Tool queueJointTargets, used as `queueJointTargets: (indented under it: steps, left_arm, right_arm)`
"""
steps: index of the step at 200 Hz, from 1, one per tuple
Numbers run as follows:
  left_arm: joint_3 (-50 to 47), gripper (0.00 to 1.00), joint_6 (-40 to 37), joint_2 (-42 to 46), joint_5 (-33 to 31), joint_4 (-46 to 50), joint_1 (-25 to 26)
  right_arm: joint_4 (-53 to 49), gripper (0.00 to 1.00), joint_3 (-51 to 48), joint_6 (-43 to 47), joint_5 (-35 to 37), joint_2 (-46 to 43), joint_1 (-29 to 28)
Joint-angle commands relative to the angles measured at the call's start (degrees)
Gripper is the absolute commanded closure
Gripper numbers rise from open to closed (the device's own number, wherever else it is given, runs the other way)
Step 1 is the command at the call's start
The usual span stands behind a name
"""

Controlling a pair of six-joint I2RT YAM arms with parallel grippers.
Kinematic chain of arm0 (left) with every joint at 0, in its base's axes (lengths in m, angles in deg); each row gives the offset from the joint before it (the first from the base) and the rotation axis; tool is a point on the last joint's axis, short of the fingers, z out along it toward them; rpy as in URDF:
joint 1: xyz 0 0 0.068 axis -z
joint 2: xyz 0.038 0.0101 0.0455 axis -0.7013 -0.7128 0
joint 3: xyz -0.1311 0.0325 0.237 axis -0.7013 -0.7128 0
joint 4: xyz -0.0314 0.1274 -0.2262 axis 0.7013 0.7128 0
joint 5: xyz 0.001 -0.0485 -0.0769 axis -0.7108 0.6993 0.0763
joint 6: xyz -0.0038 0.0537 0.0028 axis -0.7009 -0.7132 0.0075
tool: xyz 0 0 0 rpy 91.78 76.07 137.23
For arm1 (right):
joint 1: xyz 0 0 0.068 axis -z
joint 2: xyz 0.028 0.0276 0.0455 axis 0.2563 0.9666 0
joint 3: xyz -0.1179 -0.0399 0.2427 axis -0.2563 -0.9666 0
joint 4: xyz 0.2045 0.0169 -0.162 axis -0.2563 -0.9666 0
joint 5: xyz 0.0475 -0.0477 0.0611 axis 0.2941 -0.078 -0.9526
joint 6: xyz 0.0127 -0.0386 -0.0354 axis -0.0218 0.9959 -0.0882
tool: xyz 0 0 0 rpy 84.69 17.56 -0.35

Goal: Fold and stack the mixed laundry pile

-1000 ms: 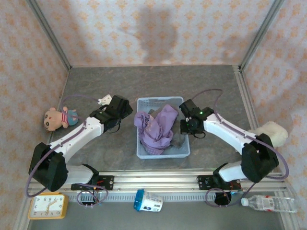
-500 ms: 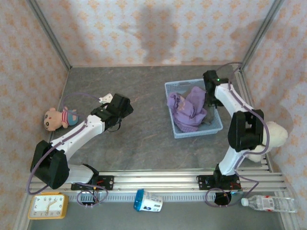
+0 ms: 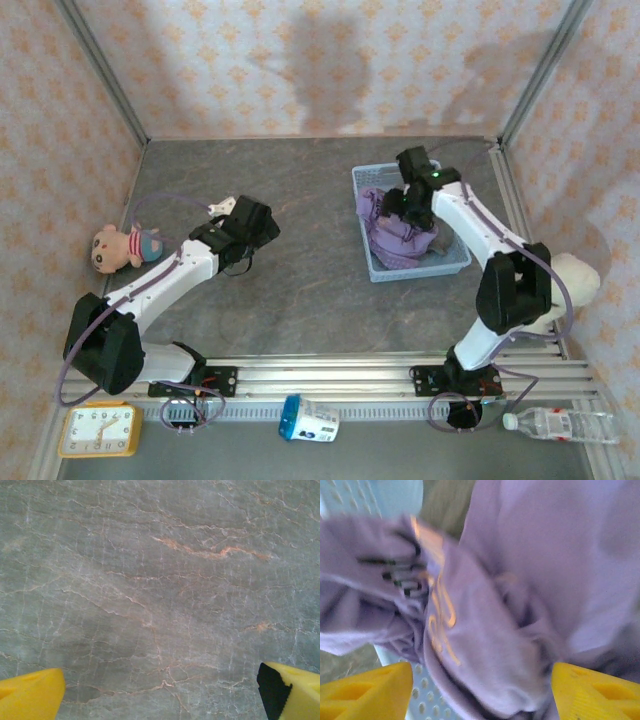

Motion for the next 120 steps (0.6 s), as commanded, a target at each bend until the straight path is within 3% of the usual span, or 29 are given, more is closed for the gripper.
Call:
queueJointTargets:
  steps: [1,24,45,87,107,120]
  left_arm:
    - [1.6,0.0,0.0,0.3,1.1,1.0,0.3]
    - [1.7,0.0,-0.2,-0.1,2.2,1.8,0.3]
    - [0.7,0.0,-0.4,0.7,2.7,2.8,0.3]
    - [-1.1,0.0,-1.0,5.0,1.2,5.6,0.2]
    - [-1.8,0.0,-1.4,6.6,0.9,6.5,0.3]
    - [-2.4,0.0,-1.4,7.1,1.1,6.6,0.3]
  right_arm:
    - [1.5,0.27,-2.8,-9.6,-1.0,3.6,0.2]
    - [-0.8,0.26,-3.7,-8.7,8.9,6.7,2.4]
    - [-0.4,0.26,-2.1,-5.2,10.4,9.8,8.2]
    - [-5.4,0.24,11.3,5.3,21.7,17.0,14.1]
    - [-7.2,0.25,15.4,7.4,20.9,18.9,16.1]
    - [-6.3,0.32,15.4,8.0,18.9,18.8,16.5]
